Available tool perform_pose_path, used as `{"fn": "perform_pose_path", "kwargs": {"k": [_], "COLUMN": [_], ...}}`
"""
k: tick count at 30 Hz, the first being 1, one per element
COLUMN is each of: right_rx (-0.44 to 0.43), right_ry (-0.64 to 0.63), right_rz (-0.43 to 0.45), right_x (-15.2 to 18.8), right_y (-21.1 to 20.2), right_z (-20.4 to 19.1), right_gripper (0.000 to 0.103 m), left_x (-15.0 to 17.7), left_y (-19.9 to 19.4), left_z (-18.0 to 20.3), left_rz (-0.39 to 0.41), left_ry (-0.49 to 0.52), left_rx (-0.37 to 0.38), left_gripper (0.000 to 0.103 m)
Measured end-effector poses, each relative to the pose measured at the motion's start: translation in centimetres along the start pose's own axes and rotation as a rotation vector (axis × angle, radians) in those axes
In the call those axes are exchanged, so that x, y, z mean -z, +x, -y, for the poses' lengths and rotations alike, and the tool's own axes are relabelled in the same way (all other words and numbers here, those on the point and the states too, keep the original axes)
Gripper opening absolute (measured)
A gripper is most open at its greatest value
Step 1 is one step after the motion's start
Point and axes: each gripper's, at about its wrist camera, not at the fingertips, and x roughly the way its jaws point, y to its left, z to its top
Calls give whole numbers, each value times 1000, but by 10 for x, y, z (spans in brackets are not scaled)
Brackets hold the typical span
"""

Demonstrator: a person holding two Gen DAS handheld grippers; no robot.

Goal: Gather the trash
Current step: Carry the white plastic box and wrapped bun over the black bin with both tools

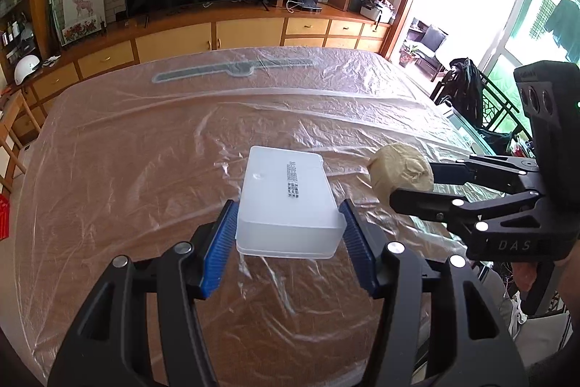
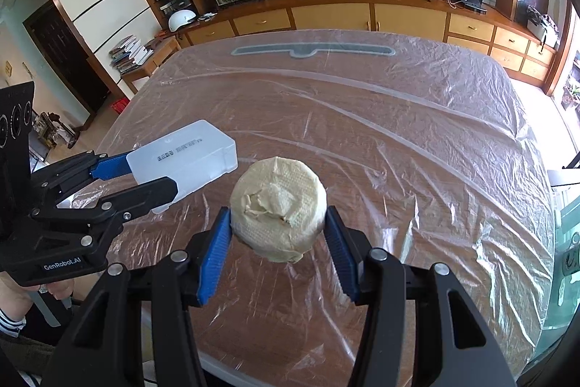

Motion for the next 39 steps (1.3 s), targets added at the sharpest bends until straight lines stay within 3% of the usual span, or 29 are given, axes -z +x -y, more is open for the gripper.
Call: {"fn": "perform_pose_path", "kwargs": {"k": [23,39], "right_rx": [-81,-124], "right_ry": [-41,-54], "right_rz": [14,-42], "right_x": [48,84], "right_y": [-56,-66], "right_z": [-38,-51], "right_gripper": [51,51], "left_x": [59,95], "left_y": [-70,-101], "left_z": [9,29], "left_rz": [1,-42], "left_ry": [-8,32], "left_rx": [24,82], "left_gripper": [58,58]}}
